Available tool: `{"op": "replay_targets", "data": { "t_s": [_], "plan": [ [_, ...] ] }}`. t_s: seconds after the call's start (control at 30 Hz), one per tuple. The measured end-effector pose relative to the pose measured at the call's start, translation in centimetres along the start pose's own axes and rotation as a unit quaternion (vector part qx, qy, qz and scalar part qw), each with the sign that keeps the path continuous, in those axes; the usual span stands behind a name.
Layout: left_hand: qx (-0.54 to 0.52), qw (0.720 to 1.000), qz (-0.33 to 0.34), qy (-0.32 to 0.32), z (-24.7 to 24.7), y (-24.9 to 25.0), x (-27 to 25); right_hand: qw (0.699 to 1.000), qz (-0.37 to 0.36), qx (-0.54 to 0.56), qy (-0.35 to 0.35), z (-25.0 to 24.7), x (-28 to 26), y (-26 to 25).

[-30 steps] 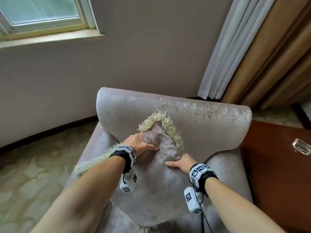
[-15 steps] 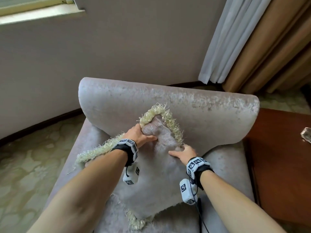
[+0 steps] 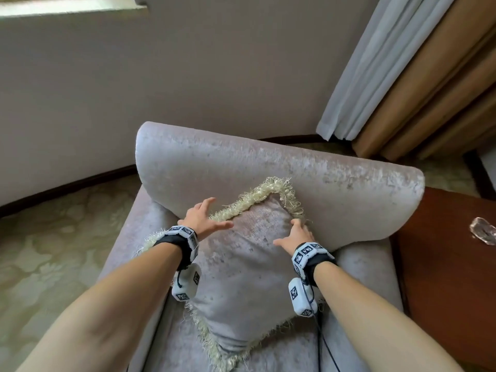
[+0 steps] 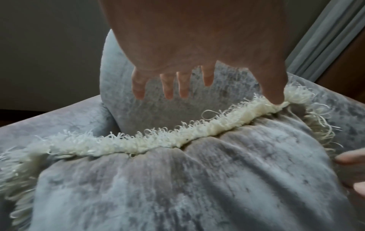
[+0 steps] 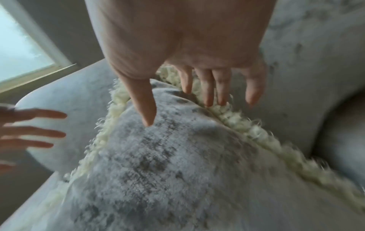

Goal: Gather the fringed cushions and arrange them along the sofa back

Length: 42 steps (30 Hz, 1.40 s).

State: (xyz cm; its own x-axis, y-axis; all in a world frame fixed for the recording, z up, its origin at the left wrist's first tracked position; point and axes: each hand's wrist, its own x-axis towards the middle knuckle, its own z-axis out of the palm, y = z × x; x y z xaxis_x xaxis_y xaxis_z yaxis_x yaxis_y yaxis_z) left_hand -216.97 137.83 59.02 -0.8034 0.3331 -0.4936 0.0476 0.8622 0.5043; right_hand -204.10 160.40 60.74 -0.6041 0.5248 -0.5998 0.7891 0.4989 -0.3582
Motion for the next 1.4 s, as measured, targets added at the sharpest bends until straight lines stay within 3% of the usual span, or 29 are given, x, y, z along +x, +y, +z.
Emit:
{"op": "replay_targets", "data": {
  "t_s": [0.1, 0.2, 0.4, 0.67, 0.8, 1.07, 1.4],
  "plan": [
    [0.008, 1.0, -0.004, -0.001, -1.0, -2.4, 0.2, 0.988, -0.042, -0.144, 0.045, 0.2, -0.1, -2.9],
    [0.001, 1.0, -0.011, -0.007, -1.7, -4.8, 0.6, 0.971, -0.103, -0.203, 0.075, 0.7, 0.5, -5.8],
    [0.005, 0.999, -0.03, -0.039, -1.5, -8.5, 1.4, 0.949, -0.168, -0.265, 0.036, 2.1, 2.2, -10.3],
    [-0.038, 0.991, -0.067, -0.114, 0.7, -10.6, 3.1, 0.86, -0.229, -0.452, 0.067, 3.6, 3.0, -10.4],
    [-0.016, 0.99, -0.061, -0.129, 2.5, -10.6, 3.1, 0.853, -0.206, -0.476, 0.058, 4.2, 2.7, -10.6],
    [0.16, 0.976, -0.041, -0.14, 3.5, -11.2, 2.5, 0.863, -0.17, -0.476, 0.012, 5.4, 2.3, -8.4],
    [0.137, 0.983, -0.046, -0.115, 4.9, -9.9, 0.5, 0.853, -0.152, -0.499, -0.014, 5.5, 1.5, -5.3]
  ]
}}
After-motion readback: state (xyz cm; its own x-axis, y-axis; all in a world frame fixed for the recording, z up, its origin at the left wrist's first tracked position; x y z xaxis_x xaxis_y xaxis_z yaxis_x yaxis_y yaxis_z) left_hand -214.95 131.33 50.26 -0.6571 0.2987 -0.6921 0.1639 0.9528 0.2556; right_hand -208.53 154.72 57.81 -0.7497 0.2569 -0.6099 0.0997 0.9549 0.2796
